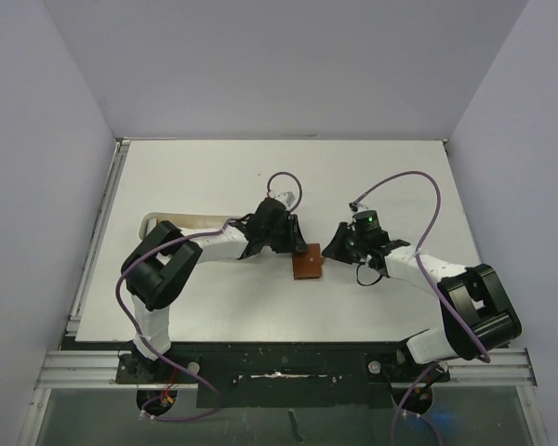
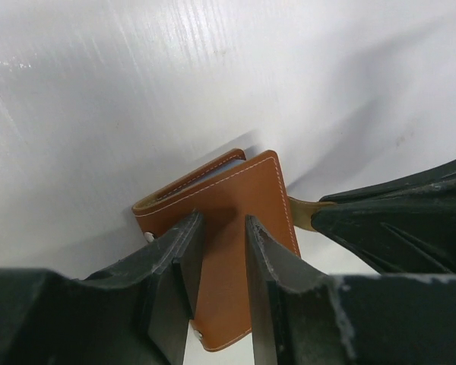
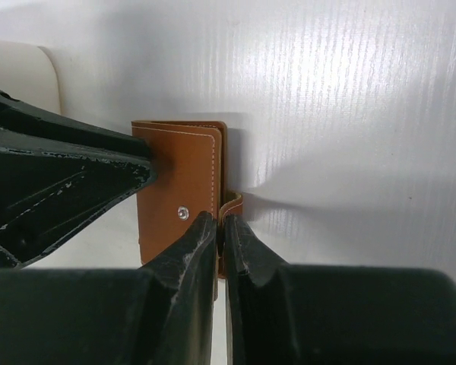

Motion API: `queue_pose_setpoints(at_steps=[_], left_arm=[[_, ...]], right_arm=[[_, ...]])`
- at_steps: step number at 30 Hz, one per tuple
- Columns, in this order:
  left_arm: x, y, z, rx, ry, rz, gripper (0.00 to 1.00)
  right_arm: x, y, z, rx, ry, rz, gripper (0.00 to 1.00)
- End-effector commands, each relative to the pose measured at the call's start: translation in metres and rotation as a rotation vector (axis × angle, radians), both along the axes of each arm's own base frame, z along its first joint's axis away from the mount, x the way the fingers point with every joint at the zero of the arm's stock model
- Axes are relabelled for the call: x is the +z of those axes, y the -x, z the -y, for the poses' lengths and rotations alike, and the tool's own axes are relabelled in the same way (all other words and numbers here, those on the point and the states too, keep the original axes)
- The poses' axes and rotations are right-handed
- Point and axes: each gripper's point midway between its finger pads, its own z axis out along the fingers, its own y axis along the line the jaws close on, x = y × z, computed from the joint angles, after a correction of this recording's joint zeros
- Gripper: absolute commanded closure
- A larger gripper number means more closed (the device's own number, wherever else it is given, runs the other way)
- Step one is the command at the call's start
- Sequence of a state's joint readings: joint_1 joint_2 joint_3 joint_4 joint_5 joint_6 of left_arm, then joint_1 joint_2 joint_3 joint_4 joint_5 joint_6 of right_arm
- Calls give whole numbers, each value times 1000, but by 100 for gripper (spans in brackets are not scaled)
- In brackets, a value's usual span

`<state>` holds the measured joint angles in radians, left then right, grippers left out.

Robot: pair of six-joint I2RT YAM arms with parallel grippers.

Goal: Put the credit cards into the card holder
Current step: Close the card holder at the center of the board.

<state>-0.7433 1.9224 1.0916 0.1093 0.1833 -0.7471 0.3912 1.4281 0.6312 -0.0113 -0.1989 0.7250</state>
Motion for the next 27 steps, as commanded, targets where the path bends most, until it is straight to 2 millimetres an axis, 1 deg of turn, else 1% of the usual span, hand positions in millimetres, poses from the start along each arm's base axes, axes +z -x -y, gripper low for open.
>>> queue_pose_setpoints(at_steps=[1, 8, 14, 17, 21, 24, 27], left_arm=[[-5, 2, 3, -36, -19, -2, 72], [-15, 6, -2, -16, -34, -23, 72], [-20, 9, -7, -2, -46, -32, 72], [-23, 12, -8, 2, -45, -38, 73], [-22, 12, -10, 2, -53, -27, 73], [-20, 12, -10, 5, -49, -23, 73], [-23, 12, -11, 11, -61, -27, 73]], right_arm=[[32, -18, -11, 24, -36, 89, 94], [31, -17, -28, 64, -80, 71, 93], [28, -17, -36, 98, -110, 62, 89], [25, -15, -38, 113, -124, 48, 85], [22, -12, -41, 129, -141, 29, 77], [28, -10, -42, 135, -151, 36, 73], [36, -8, -40, 131, -160, 50, 70]])
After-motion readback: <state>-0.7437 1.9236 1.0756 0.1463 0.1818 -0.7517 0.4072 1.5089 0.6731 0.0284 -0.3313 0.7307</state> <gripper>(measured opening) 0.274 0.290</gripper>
